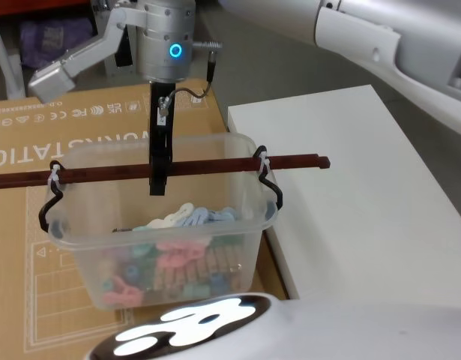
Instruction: Use one hand to grasp the basket and place it at the designated location.
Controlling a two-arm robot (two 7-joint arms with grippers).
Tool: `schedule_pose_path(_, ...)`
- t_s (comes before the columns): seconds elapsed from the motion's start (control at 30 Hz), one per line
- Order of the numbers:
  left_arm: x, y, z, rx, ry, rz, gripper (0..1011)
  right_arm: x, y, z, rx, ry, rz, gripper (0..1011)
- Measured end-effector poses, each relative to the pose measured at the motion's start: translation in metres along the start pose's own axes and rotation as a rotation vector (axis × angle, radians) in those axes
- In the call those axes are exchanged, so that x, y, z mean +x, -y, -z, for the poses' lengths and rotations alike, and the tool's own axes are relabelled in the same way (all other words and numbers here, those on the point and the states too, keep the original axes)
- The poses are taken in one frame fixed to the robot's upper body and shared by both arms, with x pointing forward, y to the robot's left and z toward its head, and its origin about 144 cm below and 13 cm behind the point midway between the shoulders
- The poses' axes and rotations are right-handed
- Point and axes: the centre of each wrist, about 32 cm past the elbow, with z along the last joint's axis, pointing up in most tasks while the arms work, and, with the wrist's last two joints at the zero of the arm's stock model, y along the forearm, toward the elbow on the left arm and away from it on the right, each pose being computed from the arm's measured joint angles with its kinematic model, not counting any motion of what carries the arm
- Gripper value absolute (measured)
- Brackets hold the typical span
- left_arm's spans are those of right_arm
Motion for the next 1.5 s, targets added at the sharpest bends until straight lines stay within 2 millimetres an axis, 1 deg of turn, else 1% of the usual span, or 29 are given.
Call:
schedule_pose_path(0.43,0.000,0.000,0.000,0.000,0.000,0.000,0,-0.006,-0.011,0.011,0.028,0.004,-0.008,239)
schedule_pose_path(0.8,0.000,0.000,0.000,0.000,0.000,0.000,0,-0.007,-0.015,0.014,0.027,0.012,-0.010,239)
schedule_pose_path(0.87,0.000,0.000,0.000,0.000,0.000,0.000,0,-0.005,-0.015,0.009,0.005,0.031,-0.008,238)
schedule_pose_path(0.9,0.000,0.000,0.000,0.000,0.000,0.000,0,-0.004,-0.015,0.003,-0.019,0.048,-0.005,239)
schedule_pose_path(1.07,0.000,0.000,0.000,0.000,0.000,0.000,0,-0.003,-0.012,-0.008,-0.065,0.079,0.003,239)
schedule_pose_path(1.2,0.000,0.000,0.000,0.000,0.000,0.000,0,0.004,-0.013,-0.025,-0.122,0.129,-0.016,239)
schedule_pose_path(1.33,0.000,0.000,0.000,0.000,0.000,0.000,0,0.007,-0.015,-0.033,-0.131,0.145,-0.028,239)
schedule_pose_path(1.5,0.000,0.000,0.000,0.000,0.000,0.000,0,0.010,-0.018,-0.036,-0.118,0.142,-0.033,239)
